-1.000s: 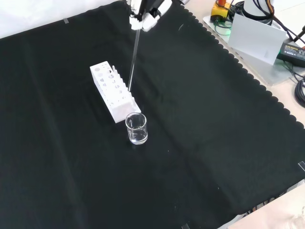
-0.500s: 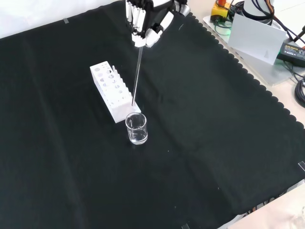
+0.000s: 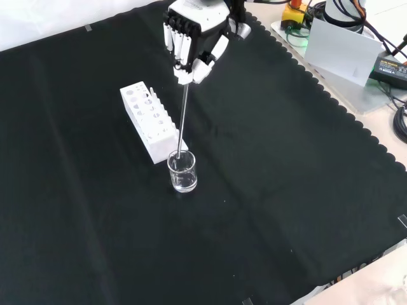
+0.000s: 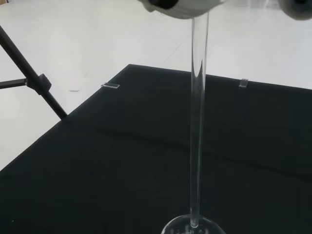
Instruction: Stir in the beaker to the left of the white test tube rack with the glass rod.
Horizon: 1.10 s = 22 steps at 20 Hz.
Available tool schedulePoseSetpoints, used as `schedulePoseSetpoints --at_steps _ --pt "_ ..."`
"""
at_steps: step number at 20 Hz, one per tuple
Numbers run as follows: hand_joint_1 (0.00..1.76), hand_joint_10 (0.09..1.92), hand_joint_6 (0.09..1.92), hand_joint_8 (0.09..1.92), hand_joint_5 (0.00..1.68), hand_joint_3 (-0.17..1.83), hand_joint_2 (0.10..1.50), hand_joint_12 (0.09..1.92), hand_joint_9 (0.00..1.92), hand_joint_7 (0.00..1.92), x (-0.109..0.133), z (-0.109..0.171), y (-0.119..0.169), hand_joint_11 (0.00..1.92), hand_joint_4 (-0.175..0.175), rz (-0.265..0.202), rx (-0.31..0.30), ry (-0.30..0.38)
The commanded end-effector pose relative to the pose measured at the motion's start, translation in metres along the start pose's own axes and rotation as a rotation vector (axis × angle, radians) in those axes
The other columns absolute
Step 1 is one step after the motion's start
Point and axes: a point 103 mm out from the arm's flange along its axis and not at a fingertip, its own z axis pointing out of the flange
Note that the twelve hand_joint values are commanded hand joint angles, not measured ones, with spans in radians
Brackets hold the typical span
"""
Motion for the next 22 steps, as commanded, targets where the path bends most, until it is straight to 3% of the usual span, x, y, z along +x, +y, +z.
schedulePoseSetpoints --at_steps 1,22 --pt "1.33 0.19 0.09 0.24 1.45 -0.17 1.03 0.56 1.80 1.54 0.002 0.014 0.006 1.60 -0.175 -0.005 0.029 0.006" --pt "1.33 0.19 0.09 0.26 1.45 -0.17 1.03 0.57 1.81 1.53 -0.026 0.047 0.002 1.60 -0.175 0.026 0.108 0.004"
